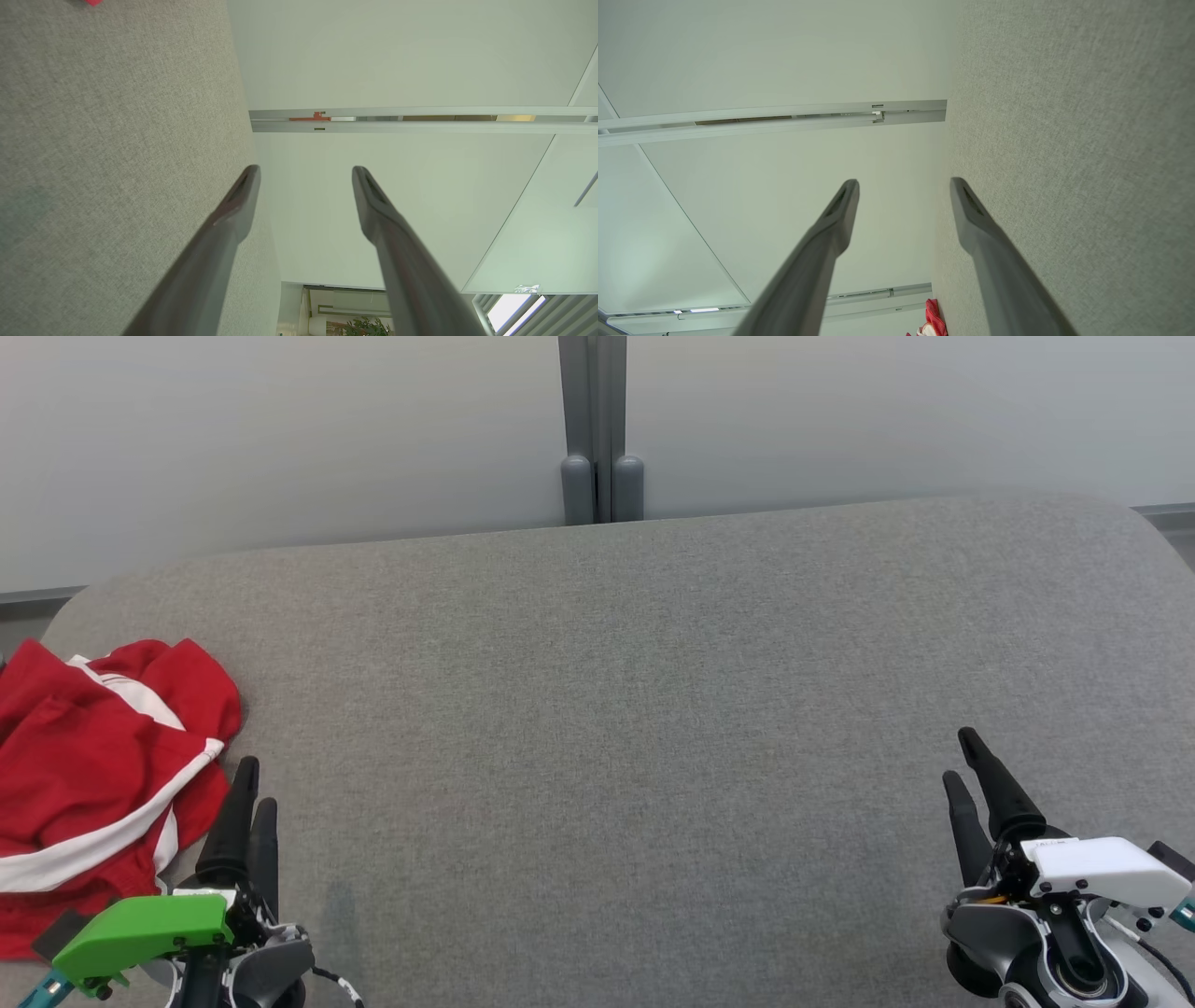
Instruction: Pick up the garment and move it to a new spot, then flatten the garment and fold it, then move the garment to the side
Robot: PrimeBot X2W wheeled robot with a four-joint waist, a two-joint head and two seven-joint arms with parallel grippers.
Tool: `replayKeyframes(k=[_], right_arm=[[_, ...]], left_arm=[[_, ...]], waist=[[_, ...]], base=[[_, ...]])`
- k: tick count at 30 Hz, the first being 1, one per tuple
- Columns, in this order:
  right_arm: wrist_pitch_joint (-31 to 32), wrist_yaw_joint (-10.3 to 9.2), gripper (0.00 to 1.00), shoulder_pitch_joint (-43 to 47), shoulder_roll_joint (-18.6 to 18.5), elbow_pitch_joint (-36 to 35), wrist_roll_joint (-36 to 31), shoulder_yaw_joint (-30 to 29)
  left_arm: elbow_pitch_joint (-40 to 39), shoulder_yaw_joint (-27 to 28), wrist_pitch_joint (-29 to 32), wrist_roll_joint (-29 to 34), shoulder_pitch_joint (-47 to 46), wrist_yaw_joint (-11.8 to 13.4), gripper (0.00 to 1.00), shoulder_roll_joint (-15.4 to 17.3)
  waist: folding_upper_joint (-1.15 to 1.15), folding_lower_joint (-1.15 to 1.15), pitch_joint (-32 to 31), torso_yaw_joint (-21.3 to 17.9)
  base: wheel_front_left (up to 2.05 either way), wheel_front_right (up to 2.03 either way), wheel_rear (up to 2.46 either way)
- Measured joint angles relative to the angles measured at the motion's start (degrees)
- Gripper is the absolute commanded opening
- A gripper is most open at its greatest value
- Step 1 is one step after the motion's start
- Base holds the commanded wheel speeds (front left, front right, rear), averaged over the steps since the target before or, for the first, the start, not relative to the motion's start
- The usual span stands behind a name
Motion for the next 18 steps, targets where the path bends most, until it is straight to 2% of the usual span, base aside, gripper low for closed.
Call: replayKeyframes(k=[8, 18], right_arm=[[0.0, -0.01, 1.00, 0.0, 1.2, -0.8, -6.4, -1.8], [0.0, -0.01, 1.00, 0.0, 2.4, -1.8, -22.0, -4.3]], left_arm=[[-0.5, -1.4, -2.2, 1.2, -0.3, -0.5, 1.00, 0.2], [-0.9, -2.6, -5.5, 11.6, -1.2, -1.1, 1.00, 1.5]], waist=[[0.00, 0.00, 0.1, 0.0], [0.00, 0.00, 0.1, 0.2]], base=[[0.00, 0.00, 0.00], [0.00, 0.00, 0.00]])
